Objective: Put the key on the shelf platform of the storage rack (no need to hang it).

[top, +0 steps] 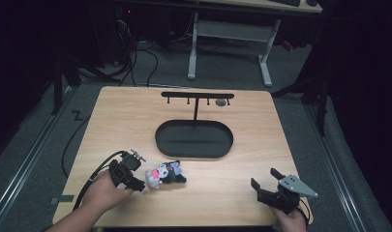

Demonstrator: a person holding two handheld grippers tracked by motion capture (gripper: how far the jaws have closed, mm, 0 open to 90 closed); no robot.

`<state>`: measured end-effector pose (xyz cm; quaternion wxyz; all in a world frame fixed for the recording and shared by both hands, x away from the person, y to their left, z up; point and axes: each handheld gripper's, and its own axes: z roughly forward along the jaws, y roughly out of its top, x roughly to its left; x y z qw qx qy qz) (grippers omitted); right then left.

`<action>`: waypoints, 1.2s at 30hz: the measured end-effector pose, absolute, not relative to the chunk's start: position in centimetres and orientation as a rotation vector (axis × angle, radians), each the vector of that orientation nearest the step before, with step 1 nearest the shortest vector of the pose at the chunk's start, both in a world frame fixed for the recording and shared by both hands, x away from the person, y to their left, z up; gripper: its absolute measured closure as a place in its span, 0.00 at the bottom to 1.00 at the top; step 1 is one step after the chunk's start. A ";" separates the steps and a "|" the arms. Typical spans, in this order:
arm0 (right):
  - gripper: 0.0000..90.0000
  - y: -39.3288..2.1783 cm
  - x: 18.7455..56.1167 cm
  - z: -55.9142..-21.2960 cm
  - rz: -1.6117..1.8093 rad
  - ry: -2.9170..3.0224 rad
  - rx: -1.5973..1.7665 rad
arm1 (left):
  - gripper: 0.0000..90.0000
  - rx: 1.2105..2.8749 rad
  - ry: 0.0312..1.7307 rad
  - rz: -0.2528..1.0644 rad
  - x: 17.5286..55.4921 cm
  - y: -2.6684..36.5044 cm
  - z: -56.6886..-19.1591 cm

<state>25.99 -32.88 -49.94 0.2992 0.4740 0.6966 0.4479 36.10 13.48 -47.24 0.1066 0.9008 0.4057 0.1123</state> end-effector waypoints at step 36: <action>0.16 -33.4 26.1 -49.8 1.217 1.834 1.283 | 0.07 2.597 1.081 0.126 35.5 8.5 -46.5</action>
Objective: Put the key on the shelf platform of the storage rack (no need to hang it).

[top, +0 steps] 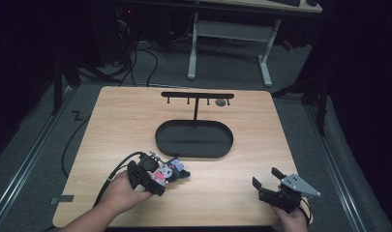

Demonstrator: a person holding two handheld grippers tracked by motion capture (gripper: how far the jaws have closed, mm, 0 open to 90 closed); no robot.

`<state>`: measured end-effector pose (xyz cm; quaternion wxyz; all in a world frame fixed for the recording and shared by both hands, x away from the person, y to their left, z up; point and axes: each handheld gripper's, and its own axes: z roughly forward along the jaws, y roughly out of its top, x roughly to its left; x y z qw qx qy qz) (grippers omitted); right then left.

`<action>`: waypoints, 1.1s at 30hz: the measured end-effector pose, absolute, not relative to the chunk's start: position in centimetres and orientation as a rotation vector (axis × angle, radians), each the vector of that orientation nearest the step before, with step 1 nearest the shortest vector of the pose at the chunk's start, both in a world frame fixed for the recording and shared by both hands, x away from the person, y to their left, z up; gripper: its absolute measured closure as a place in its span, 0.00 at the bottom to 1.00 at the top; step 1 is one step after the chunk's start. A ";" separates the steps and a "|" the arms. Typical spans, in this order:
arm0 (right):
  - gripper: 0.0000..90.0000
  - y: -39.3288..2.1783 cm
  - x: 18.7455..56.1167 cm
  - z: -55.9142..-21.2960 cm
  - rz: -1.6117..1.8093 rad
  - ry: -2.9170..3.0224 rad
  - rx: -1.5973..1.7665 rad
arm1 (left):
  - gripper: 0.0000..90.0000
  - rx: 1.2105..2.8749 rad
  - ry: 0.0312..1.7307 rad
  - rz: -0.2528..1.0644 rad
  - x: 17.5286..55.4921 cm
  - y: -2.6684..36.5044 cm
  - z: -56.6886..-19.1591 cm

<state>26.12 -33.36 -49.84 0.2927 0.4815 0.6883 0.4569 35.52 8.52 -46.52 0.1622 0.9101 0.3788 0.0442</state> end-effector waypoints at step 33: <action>0.17 -33.5 26.1 -50.0 1.218 1.835 1.288 | 0.41 2.505 1.042 0.136 37.0 6.0 -48.9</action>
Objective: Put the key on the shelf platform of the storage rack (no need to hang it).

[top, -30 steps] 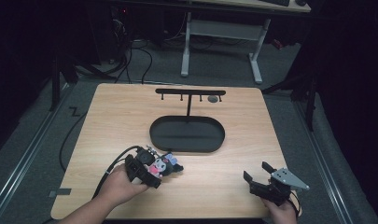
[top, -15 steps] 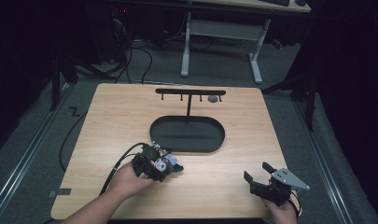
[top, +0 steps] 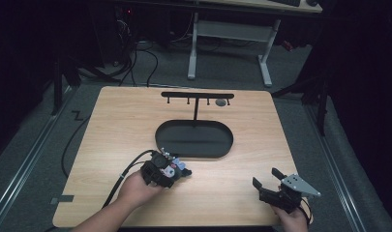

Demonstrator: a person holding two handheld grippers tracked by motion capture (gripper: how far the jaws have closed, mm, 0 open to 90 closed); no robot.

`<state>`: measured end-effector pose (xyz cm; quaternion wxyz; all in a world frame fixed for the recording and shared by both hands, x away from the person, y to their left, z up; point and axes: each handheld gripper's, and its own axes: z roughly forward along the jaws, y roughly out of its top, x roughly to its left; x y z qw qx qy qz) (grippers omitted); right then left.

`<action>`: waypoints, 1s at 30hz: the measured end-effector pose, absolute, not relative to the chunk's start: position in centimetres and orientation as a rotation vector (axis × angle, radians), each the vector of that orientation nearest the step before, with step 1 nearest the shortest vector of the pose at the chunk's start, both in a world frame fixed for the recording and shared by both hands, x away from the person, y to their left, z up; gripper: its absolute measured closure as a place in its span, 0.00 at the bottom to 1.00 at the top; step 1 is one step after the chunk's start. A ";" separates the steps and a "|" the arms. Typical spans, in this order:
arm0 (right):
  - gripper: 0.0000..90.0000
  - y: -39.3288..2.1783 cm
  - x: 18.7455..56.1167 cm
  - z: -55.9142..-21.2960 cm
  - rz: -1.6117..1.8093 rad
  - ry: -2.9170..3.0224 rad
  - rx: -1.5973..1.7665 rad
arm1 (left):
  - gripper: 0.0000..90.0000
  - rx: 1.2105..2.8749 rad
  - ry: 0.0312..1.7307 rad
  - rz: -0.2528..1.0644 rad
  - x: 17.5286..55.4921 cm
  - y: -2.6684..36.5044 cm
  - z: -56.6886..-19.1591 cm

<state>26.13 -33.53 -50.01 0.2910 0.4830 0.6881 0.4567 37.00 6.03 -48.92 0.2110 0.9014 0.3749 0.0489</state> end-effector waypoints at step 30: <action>0.17 -33.7 26.2 -49.9 1.237 1.822 1.288 | 0.43 2.432 1.077 0.193 38.9 6.1 -45.1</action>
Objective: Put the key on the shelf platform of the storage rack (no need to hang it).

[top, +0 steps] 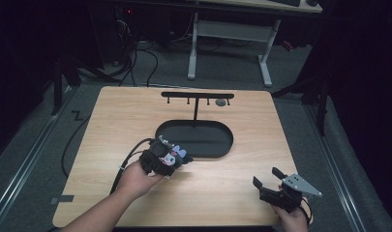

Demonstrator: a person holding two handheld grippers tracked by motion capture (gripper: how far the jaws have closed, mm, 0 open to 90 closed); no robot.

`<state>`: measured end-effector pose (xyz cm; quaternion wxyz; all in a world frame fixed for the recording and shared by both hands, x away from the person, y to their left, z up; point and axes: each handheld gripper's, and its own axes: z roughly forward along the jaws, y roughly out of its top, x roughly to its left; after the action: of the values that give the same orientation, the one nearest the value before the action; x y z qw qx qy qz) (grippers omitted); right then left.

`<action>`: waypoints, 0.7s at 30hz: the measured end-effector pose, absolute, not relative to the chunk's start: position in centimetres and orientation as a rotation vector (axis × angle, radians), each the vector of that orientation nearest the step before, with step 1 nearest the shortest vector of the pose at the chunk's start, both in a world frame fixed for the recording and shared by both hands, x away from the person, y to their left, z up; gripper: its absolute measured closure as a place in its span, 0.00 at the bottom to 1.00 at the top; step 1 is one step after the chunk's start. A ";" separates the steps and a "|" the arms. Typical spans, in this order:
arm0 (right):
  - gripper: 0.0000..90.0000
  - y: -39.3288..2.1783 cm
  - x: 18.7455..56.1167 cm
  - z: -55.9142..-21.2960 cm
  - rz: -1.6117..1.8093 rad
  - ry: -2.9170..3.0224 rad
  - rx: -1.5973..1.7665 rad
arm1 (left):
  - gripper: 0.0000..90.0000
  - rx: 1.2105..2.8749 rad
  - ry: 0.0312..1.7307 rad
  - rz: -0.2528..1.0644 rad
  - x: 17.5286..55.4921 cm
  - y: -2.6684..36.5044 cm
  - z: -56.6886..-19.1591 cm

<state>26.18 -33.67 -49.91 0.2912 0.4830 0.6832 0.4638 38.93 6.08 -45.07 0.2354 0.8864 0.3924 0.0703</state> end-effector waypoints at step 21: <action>0.17 -33.8 26.1 -49.7 1.245 1.812 1.288 | 0.43 2.524 1.123 0.196 44.5 3.6 -43.2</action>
<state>26.12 -33.82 -49.73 0.2926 0.4835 0.6800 0.4671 44.48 3.63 -43.21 0.1851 0.8956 0.3986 0.0696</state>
